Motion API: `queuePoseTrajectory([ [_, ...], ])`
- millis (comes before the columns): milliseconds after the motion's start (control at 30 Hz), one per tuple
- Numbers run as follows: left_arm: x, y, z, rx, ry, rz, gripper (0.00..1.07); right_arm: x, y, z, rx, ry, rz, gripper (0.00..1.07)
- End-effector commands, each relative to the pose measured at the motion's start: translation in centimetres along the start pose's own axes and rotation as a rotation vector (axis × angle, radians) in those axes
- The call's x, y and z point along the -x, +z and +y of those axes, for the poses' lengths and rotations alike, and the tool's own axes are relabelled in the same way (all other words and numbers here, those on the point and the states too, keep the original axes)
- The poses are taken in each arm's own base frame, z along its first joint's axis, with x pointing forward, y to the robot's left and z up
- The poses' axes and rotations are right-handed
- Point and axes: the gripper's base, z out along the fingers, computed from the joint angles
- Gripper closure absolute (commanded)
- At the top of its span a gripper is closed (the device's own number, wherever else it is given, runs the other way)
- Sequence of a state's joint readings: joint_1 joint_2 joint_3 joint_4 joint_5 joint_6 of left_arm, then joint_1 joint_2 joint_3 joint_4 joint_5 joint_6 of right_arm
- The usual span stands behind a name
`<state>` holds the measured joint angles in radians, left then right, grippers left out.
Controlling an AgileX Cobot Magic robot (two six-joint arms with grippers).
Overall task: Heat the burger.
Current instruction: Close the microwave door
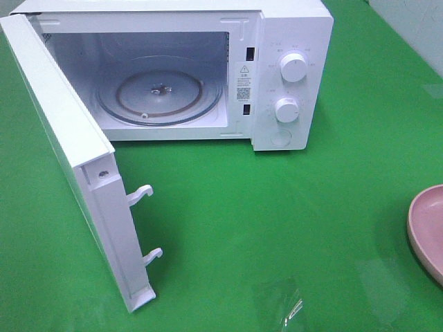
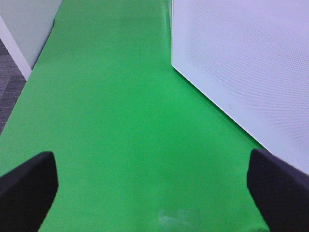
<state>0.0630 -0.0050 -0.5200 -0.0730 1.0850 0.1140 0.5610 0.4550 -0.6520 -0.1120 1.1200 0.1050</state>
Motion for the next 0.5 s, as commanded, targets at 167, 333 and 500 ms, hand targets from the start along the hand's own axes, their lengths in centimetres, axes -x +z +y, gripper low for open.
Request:
queuePoseTrajectory([
  [167, 0.0, -0.2, -0.1, -0.001, -0.006, -0.030, 0.07, -1.6, -2.3, -0.3, 0.005, 0.014, -0.127, 0.31],
  [333, 0.0, -0.2, -0.1, -0.001, -0.006, -0.030, 0.07, -2.3, -3.2, -0.6, -0.045, 0.051, -0.200, 0.31],
  [500, 0.0, -0.2, -0.1, -0.001, -0.006, -0.030, 0.07, -3.2, -3.8, -0.8, -0.157, 0.095, -0.335, 0.31],
])
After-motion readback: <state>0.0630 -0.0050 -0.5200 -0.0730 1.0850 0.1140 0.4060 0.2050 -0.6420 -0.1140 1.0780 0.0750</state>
